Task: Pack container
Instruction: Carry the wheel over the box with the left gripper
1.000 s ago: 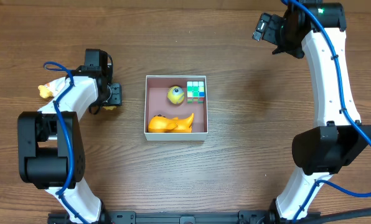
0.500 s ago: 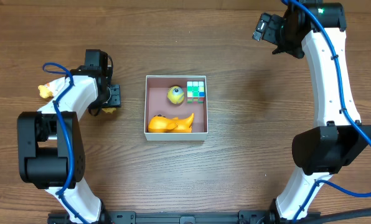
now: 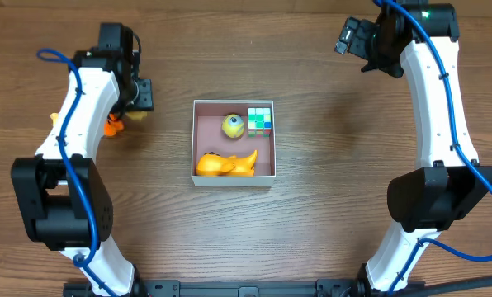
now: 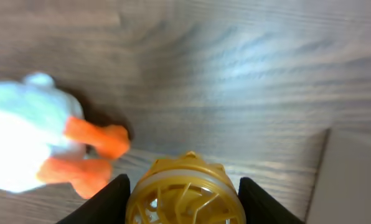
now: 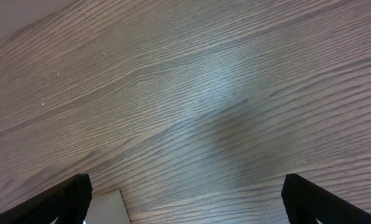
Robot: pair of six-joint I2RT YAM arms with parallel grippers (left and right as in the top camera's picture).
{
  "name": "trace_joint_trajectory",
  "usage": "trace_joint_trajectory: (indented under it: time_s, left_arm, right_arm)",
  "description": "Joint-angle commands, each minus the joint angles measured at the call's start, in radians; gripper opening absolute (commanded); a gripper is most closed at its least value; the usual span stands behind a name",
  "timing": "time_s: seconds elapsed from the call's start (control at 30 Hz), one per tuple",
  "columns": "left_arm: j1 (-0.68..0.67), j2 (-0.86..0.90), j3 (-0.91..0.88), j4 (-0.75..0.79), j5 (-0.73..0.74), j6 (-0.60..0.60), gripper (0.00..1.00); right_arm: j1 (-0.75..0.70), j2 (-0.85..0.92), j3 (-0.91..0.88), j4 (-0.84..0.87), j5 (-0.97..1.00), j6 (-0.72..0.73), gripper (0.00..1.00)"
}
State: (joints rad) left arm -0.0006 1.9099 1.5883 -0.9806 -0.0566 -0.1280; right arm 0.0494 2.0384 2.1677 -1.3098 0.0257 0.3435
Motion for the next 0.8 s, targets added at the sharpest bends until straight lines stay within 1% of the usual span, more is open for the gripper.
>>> trace_joint_trajectory:
  time_s: [0.0,0.1,0.27,0.37,0.53,0.67,0.77]
  left_arm:
    - [-0.028,-0.001,0.125,-0.048,0.005,-0.009,0.52]
    - [-0.06,-0.001,0.195,-0.081,0.005,-0.007,0.52]
    - [-0.164,-0.001,0.28,-0.104,0.002,0.004,0.5]
    - [-0.232,-0.001,0.282,-0.103,0.001,0.036,0.49]
    - [-0.359,-0.001,0.282,-0.109,-0.006,0.039,0.49]
    - [-0.42,0.0,0.275,-0.134,-0.032,0.039,0.45]
    - [-0.432,0.0,0.237,-0.135,-0.052,0.039,0.45]
  right_arm:
    - [0.002,-0.002,0.023,0.003,0.002,0.009,1.0]
    - [0.002,-0.002,0.023,0.003,0.002,0.009,1.0]
    - [0.002,-0.002,0.023,0.003,0.002,0.009,1.0]
    - [0.002,-0.002,0.023,0.003,0.002,0.009,1.0]
    - [0.002,-0.002,0.023,0.003,0.002,0.009,1.0]
    - [0.002,-0.002,0.023,0.003,0.002,0.009,1.0]
    - [0.002,-0.002,0.023,0.003,0.002,0.009,1.0]
